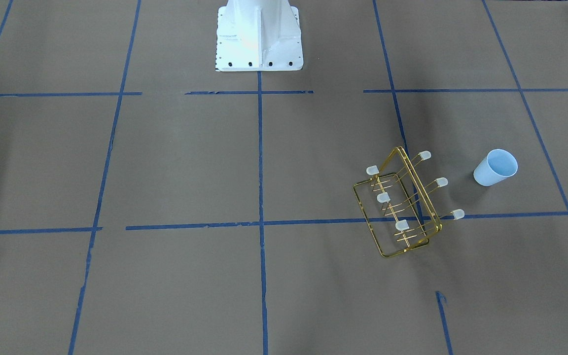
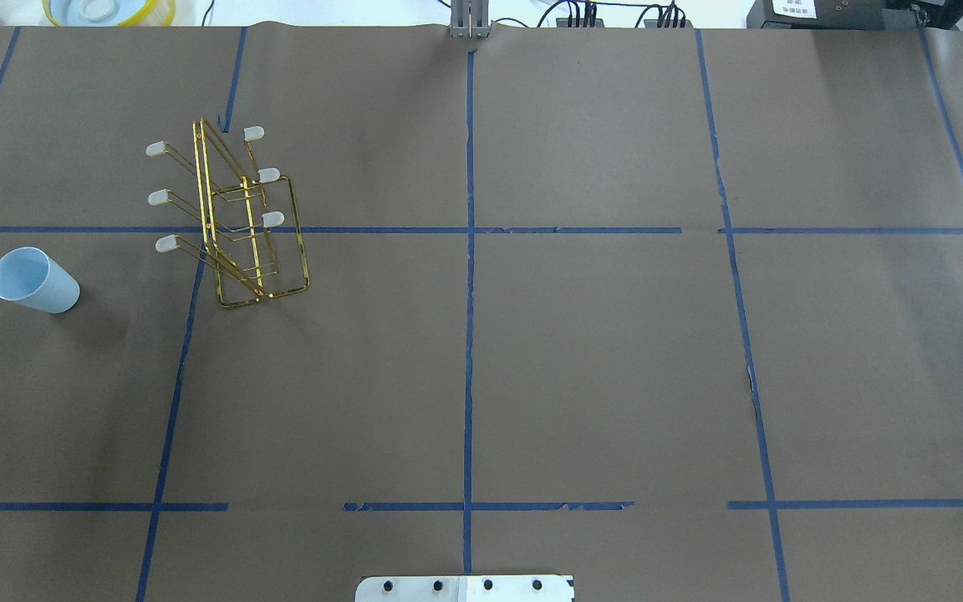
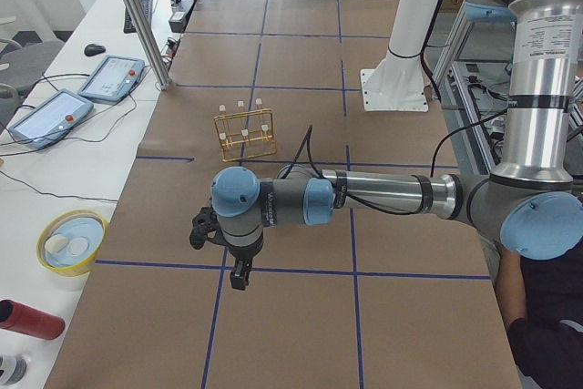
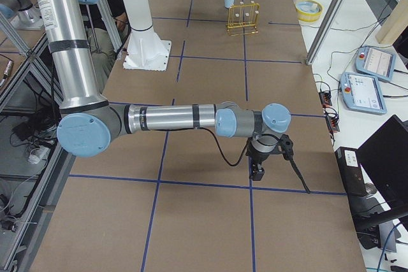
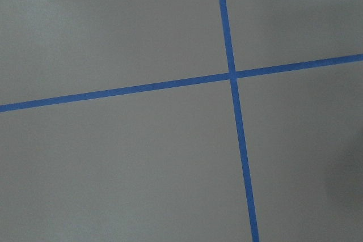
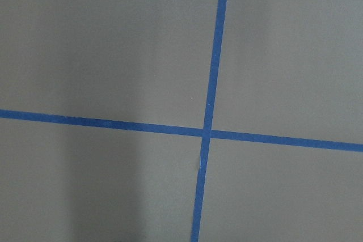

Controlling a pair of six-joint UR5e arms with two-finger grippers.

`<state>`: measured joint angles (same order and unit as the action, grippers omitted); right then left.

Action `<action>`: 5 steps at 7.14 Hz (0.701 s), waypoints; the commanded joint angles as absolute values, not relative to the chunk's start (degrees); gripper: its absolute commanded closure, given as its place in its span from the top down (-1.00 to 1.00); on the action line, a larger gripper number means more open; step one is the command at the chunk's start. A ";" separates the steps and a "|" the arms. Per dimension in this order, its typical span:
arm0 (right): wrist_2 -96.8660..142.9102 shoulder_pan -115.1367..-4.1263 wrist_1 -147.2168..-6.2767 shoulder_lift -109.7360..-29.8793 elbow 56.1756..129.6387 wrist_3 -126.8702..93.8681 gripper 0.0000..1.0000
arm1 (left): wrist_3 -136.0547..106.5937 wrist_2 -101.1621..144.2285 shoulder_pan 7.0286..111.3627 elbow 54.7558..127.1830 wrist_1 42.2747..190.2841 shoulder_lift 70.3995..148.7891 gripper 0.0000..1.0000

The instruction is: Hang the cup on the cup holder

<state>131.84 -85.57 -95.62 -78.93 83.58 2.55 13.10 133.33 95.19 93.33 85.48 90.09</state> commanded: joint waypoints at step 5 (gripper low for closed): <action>131.84 -85.61 -95.62 -78.93 83.58 2.55 1.00 | 12.57 133.51 95.01 92.02 88.50 89.65 1.00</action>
<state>131.84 -85.58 -95.62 -78.93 83.58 2.55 12.58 133.49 95.07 92.06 88.36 89.50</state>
